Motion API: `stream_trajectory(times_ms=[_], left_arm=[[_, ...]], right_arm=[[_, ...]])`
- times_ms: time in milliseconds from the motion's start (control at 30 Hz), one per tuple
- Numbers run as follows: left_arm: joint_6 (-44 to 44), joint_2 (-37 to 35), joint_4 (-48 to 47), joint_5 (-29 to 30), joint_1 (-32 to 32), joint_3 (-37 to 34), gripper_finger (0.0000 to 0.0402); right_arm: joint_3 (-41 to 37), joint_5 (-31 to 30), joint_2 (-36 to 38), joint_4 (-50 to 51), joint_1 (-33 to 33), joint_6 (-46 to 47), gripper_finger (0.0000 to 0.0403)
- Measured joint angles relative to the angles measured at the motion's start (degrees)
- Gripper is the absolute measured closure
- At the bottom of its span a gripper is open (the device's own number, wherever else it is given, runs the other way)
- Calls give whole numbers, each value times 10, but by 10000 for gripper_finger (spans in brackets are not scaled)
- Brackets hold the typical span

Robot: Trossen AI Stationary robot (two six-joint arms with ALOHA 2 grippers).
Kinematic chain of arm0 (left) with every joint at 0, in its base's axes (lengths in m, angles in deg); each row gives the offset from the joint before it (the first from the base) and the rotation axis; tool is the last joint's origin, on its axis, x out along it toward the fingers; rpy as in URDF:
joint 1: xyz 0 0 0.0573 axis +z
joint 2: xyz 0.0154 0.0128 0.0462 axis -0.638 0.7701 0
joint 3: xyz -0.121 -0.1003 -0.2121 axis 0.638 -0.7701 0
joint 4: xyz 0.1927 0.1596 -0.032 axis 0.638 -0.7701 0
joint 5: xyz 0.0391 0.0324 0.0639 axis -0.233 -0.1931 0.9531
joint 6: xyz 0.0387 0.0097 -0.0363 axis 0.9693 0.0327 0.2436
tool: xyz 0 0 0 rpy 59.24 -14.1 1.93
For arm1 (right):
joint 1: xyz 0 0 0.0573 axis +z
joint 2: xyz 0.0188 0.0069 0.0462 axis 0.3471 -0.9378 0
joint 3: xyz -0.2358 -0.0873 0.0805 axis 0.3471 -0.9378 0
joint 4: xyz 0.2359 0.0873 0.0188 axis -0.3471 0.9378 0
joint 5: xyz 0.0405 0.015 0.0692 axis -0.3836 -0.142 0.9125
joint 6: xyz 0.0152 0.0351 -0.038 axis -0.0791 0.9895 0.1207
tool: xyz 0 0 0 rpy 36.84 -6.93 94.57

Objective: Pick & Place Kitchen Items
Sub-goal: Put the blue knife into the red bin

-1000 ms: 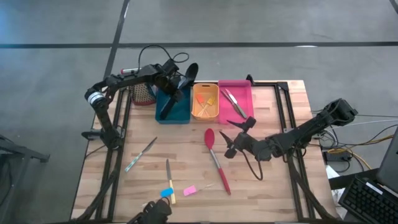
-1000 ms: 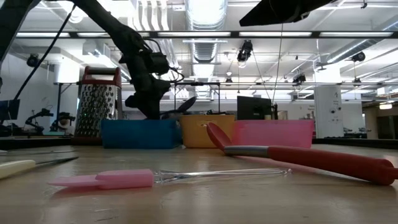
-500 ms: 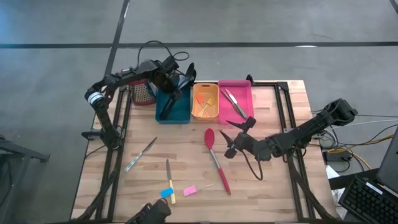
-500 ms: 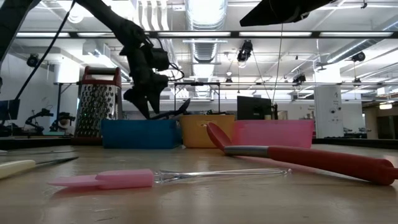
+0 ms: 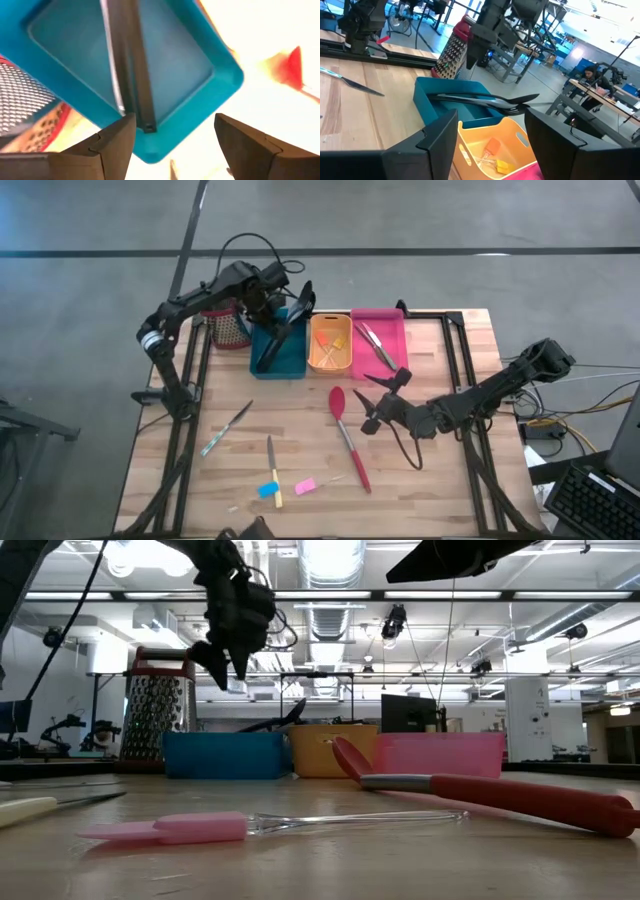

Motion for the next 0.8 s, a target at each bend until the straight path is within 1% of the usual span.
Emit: stream_trajectory(times_ms=[100, 200, 333, 500, 567, 800], left_arm=[[-19, -12, -2, 9, -26, 6, 129], [-30, -24, -10, 35, -60, 6, 129], [-39, -44, -56, 83, -123, 5, 129], [-66, -66, -118, 149, -224, 5, 129], [-88, -77, -128, 170, -269, 4, 129], [-137, -115, -126, 192, -427, -7, 129]], right_arm=[[0, 0, 0, 1, 0, 0, 172], [0, 0, 0, 1, 0, 0, 165], [0, 0, 0, 2, 0, 0, 156], [0, 0, 0, 6, 0, 0, 146], [0, 0, 0, 10, 0, 0, 143], [0, 0, 0, 11, 0, 9, 135]])
